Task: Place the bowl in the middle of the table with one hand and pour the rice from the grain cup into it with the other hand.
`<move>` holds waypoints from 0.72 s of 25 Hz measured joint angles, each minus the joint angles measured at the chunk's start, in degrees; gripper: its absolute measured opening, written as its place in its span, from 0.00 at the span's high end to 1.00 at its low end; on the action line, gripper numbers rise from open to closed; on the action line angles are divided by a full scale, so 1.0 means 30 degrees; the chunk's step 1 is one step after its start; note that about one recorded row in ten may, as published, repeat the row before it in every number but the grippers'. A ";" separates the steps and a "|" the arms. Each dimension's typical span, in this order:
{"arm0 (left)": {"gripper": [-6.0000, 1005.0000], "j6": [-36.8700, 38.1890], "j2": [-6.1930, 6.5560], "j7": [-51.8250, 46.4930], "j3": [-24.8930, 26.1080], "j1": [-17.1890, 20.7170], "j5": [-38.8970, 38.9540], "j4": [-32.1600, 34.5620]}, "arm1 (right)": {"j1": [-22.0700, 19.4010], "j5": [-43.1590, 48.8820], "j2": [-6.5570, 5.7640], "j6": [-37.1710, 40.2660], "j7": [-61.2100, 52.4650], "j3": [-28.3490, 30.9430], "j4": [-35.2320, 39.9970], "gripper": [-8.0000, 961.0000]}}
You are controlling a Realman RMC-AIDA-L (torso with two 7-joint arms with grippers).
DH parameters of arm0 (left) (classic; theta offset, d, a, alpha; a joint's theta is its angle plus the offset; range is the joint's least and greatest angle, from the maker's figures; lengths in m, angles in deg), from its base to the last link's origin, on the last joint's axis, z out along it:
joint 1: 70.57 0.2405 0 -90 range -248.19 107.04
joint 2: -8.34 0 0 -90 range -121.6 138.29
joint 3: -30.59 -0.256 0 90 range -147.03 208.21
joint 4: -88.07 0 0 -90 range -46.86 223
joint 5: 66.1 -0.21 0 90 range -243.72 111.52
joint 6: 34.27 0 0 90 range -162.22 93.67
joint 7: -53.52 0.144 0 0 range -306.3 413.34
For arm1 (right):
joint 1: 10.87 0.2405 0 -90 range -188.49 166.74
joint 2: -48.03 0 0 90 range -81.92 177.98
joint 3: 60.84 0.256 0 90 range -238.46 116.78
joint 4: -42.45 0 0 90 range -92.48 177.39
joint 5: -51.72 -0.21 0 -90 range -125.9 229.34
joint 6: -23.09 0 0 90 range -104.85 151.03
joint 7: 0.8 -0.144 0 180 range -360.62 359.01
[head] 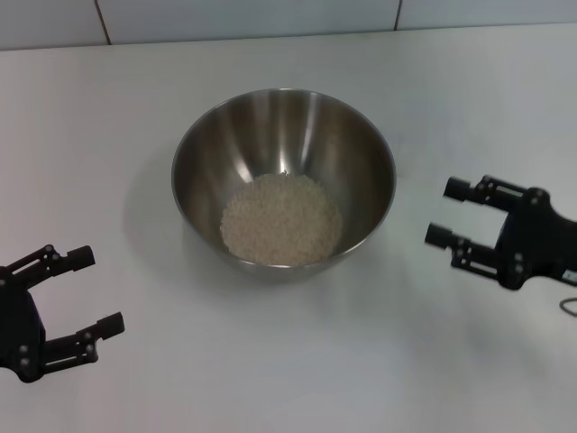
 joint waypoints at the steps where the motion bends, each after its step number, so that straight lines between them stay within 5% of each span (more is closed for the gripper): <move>1: 0.14 0.0000 0.0000 0.0000 0.0000 0.0000 0.0000 0.0000 | -0.0042 0.0000 0.0015 0.0125 0.0005 -0.0329 0.0035 0.32; 7: 0.14 0.0301 0.0049 0.0001 -0.0009 -0.0018 -0.0178 0.0031 | -0.0499 0.0000 0.0018 0.0832 0.0189 -0.2299 0.0220 0.32; 18: 0.14 0.0351 0.0223 -0.0150 -0.0012 -0.0161 -0.0208 0.0029 | -0.0449 0.0913 0.0108 0.0679 0.0222 -0.2611 0.0556 0.32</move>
